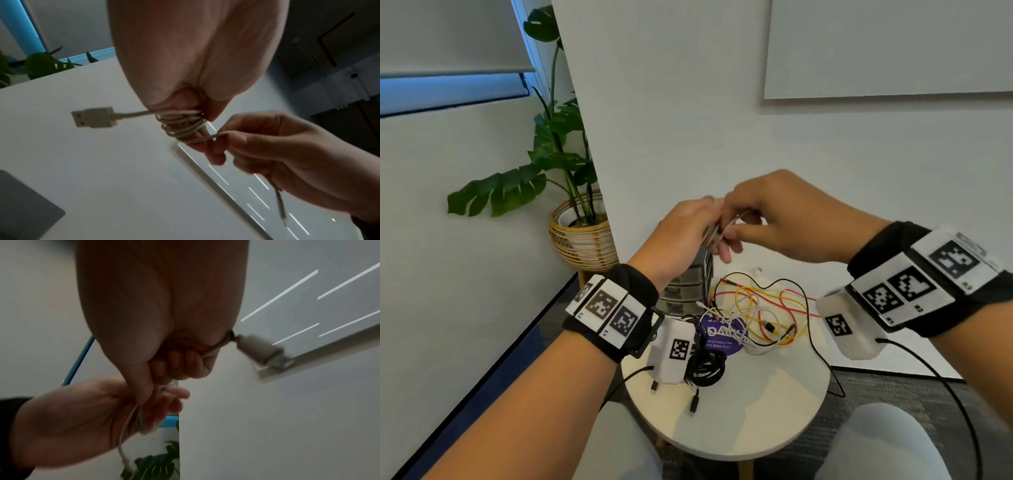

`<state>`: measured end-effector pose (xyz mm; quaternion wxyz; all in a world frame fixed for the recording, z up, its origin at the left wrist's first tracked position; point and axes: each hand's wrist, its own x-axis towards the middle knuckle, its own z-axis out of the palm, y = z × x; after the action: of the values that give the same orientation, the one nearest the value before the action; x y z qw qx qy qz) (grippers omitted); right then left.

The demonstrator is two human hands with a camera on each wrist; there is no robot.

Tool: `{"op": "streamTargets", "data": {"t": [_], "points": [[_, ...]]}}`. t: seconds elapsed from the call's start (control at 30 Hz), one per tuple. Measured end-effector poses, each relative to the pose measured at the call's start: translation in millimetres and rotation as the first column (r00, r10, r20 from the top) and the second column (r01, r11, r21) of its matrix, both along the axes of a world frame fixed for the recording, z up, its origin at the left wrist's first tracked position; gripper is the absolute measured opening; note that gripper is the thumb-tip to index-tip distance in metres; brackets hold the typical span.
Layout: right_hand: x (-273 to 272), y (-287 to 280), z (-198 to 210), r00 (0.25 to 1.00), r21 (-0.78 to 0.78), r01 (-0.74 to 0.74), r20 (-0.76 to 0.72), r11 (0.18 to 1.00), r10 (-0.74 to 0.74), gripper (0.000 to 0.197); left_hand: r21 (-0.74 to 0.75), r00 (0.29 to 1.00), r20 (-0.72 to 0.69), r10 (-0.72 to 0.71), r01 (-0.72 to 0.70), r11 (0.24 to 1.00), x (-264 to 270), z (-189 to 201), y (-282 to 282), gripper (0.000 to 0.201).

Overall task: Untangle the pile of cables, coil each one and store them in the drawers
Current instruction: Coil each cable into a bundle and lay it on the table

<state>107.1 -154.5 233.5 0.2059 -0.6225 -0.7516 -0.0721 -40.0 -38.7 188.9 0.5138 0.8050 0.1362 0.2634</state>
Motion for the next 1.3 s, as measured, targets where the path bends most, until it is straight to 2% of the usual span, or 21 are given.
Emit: {"op": "streamTargets", "data": {"t": [0.03, 0.1, 0.2, 0.27, 0.37, 0.5, 0.57, 0.67, 0.83, 0.9, 1.03, 1.1, 1.13, 1.2, 1.3], "points": [[1, -1, 2, 1.000, 0.038, -0.005, -0.029, 0.999, 0.006, 0.004, -0.068, 0.998, -0.005, -0.055, 0.054, 0.996, -1, -1, -2, 0.047], [1, -3, -2, 0.992, 0.064, 0.003, -0.127, 0.998, 0.005, 0.017, -0.201, 0.993, -0.010, -0.114, 0.110, 0.973, -4, -3, -3, 0.050], [-8, -5, -21, 0.959, 0.019, -0.004, -0.285, 1.000, 0.009, 0.029, -0.346, 0.978, 0.025, -0.205, 0.201, 0.916, -7, -11, -5, 0.045], [-13, -4, -40, 0.924, 0.035, 0.006, -0.382, 0.999, 0.008, 0.025, -0.423, 0.974, 0.075, -0.215, 0.226, 0.878, -10, -20, -4, 0.042], [-16, 1, -69, 0.874, 0.087, 0.125, -0.480, 0.988, -0.068, 0.011, -0.487, 0.993, 0.068, -0.099, 0.120, 0.865, -13, -39, -4, 0.038], [-19, 7, -101, 0.821, 0.027, 0.262, -0.532, 0.965, -0.208, 0.018, -0.509, 0.996, 0.017, 0.092, -0.071, 0.858, -11, -69, -10, 0.026], [-20, 6, -111, 0.782, -0.023, 0.272, -0.578, 0.962, -0.235, 0.020, -0.534, 0.990, 0.022, 0.138, -0.105, 0.839, -12, -80, -13, 0.017], [-17, 1, -121, 0.735, -0.126, 0.200, -0.636, 0.972, -0.234, 0.016, -0.556, 0.993, 0.024, 0.119, -0.085, 0.827, -16, -92, -12, 0.012], [-5, -3, -132, 0.725, -0.221, 0.176, -0.630, 0.959, -0.278, 0.017, -0.526, 0.995, -0.030, 0.099, -0.100, 0.845, -15, -100, -10, 0.011], [-1, -5, -138, 0.749, -0.234, 0.183, -0.596, 0.955, -0.289, 0.017, -0.539, 0.994, -0.037, 0.102, -0.106, 0.836, -13, -106, -8, 0.012], [2, -2, -167, 0.850, -0.211, 0.275, -0.402, 0.938, -0.340, 0.013, -0.584, 0.992, -0.074, 0.103, -0.127, 0.802, -10, -129, -4, 0.012], [3, 1, -184, 0.875, -0.156, 0.376, -0.264, 0.914, -0.405, 0.017, -0.624, 0.993, -0.082, 0.086, -0.118, 0.773, -9, -140, -4, 0.012], [4, 2, -190, 0.880, -0.120, 0.387, -0.249, 0.914, -0.405, 0.018, -0.648, 0.994, -0.075, 0.076, -0.106, 0.755, -8, -145, -4, 0.012], [3, 5, -201, 0.876, -0.059, 0.372, -0.307, 0.926, -0.371, 0.019, -0.700, 0.998, -0.032, 0.059, -0.064, 0.711, -7, -153, -3, 0.011], [3, 11, -216, 0.827, 0.012, 0.354, -0.470, 0.935, -0.307, 0.018, -0.739, 0.998, 0.052, 0.044, 0.009, 0.674, -2, -159, 1, 0.009]]}}
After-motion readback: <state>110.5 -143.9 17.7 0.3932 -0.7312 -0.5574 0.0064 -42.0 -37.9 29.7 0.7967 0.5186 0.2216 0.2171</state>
